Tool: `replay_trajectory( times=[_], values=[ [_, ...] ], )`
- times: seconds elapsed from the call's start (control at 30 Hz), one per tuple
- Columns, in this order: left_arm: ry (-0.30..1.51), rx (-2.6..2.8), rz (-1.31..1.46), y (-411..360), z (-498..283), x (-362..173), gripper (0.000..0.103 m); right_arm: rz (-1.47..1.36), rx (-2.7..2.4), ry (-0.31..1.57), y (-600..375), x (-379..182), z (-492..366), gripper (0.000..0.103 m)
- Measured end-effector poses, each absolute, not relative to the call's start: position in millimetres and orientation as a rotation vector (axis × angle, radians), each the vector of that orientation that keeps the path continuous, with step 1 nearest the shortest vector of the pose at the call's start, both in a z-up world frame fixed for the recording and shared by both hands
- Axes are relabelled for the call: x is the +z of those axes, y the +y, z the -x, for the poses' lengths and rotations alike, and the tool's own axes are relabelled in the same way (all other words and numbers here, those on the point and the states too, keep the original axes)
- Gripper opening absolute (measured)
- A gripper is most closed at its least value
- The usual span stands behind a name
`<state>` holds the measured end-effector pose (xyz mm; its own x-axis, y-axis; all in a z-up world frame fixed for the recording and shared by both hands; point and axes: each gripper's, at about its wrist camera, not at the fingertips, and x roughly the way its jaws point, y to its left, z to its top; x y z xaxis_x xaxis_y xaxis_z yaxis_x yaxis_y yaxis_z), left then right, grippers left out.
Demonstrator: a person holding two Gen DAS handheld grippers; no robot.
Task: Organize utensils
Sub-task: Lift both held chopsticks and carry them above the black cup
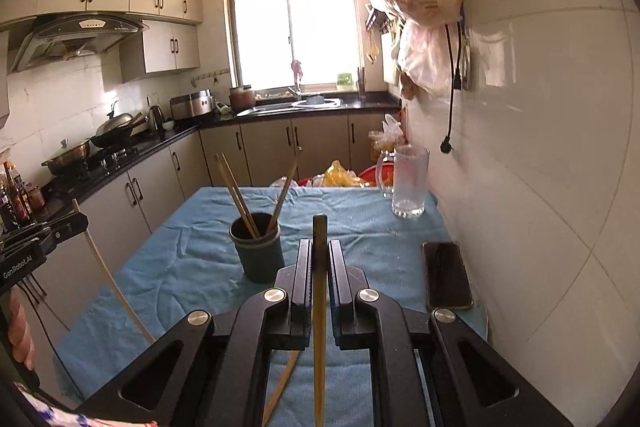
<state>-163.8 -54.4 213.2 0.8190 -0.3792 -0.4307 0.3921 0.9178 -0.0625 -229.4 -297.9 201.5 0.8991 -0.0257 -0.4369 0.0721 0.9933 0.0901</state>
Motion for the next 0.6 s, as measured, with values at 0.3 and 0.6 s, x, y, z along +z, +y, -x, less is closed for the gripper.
replay_trajectory(
  times=[0.3, 0.6],
  values=[
    [0.409, -0.429, 0.019, -61, 134, 243, 0.005, -0.128, -0.055, 0.364, -300, 232, 190, 0.007],
    [0.352, -0.422, 0.089, -75, 72, 282, 0.005, -0.213, -0.010, 0.274, -294, 263, 109, 0.007]
  ],
)
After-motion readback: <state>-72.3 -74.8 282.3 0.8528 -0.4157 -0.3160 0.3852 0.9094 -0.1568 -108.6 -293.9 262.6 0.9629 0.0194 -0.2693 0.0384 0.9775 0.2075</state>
